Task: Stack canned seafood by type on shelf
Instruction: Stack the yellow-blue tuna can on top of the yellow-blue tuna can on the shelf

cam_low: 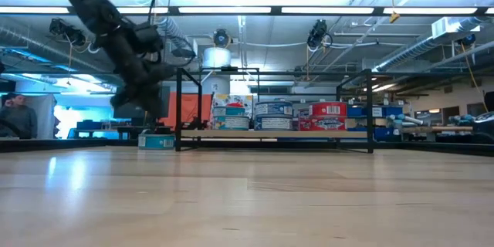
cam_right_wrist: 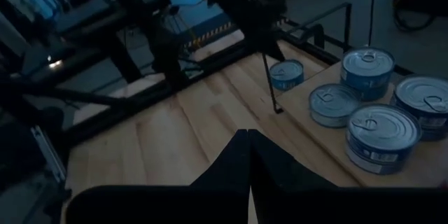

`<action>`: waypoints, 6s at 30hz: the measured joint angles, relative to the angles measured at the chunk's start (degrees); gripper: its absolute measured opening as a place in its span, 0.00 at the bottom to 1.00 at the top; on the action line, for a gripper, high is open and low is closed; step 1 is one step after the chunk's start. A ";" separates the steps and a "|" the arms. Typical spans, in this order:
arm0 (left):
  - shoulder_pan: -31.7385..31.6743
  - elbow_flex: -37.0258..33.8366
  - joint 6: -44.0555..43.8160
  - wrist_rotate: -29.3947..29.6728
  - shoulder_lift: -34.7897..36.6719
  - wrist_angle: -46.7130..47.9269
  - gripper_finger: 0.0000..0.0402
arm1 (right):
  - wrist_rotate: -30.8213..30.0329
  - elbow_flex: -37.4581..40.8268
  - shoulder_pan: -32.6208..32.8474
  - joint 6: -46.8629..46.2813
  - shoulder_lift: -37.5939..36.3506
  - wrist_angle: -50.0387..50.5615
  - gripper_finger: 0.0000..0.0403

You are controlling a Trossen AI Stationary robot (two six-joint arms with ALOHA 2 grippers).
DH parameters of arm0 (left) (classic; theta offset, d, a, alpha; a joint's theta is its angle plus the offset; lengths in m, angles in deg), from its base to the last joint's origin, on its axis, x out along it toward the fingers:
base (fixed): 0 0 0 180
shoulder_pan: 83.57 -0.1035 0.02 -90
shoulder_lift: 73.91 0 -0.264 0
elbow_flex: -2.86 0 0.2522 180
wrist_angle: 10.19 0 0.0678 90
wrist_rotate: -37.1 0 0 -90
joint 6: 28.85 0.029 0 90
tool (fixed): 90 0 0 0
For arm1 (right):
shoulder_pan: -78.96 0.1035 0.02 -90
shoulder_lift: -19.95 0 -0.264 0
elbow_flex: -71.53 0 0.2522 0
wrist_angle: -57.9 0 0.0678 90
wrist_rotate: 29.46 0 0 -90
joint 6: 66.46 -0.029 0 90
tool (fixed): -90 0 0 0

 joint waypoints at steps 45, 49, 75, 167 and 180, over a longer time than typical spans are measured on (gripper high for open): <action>16.17 -3.32 -5.86 7.12 28.38 21.13 0.05 | 2.29 0.00 0.11 3.66 -0.04 -3.80 0.05; 14.68 5.39 4.04 7.32 24.82 26.86 0.11 | 3.58 0.00 0.11 3.66 -0.04 -3.85 0.06; 13.41 31.86 55.60 29.30 -9.60 56.71 0.62 | 8.25 0.00 -0.13 7.31 -0.02 -4.47 0.06; 2.41 11.84 100.05 45.58 -17.21 25.39 0.44 | 18.17 -0.02 -0.83 17.90 0.00 -5.57 0.06; 2.44 13.79 95.83 47.14 -17.19 27.55 0.03 | 18.15 -0.02 -0.81 16.66 0.00 -6.00 0.06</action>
